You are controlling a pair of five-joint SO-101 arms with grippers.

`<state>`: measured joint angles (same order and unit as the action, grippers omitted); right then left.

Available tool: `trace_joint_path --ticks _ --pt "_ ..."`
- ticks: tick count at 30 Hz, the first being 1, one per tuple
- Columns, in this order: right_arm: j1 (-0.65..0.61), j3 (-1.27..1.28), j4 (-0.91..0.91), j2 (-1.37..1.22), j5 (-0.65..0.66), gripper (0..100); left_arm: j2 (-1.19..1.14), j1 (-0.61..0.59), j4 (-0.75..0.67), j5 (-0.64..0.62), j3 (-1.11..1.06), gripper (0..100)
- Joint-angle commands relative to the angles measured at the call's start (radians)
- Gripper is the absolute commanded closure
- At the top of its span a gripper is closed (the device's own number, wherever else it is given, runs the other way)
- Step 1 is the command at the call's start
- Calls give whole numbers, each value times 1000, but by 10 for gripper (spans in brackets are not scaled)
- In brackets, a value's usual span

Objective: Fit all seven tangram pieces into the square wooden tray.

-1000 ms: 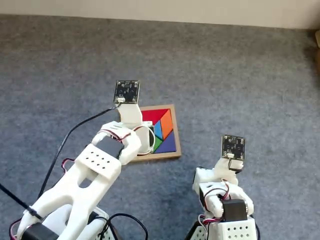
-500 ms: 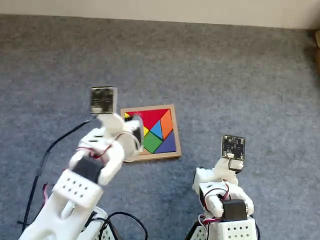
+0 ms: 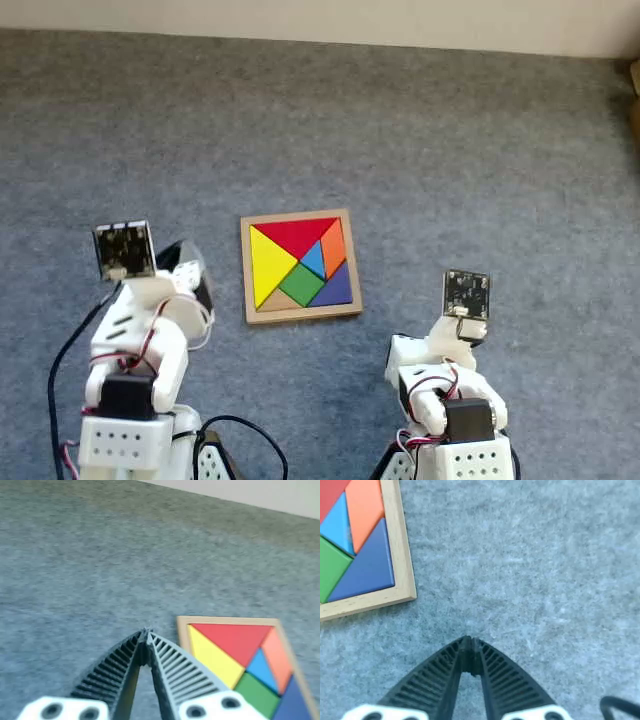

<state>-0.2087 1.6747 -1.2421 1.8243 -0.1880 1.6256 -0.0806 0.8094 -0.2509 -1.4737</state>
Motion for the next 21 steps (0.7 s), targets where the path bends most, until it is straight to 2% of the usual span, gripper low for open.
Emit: trace_joint_path --ticks 1,3,8,12,16,21 --pt "5 113 -8 13 8 993 171 -87 35 68 -87 995" --pt "8 113 -7 13 8 993 226 -111 54 103 -147 995" --pt "8 113 -8 13 11 993 170 -119 71 164 -223 995" --pt "8 113 -8 13 11 993 182 -154 170 164 -223 994" --pt "8 113 -8 13 11 993 182 -232 281 164 -223 994" --pt "8 113 -8 13 12 993 173 -335 344 166 -223 994"
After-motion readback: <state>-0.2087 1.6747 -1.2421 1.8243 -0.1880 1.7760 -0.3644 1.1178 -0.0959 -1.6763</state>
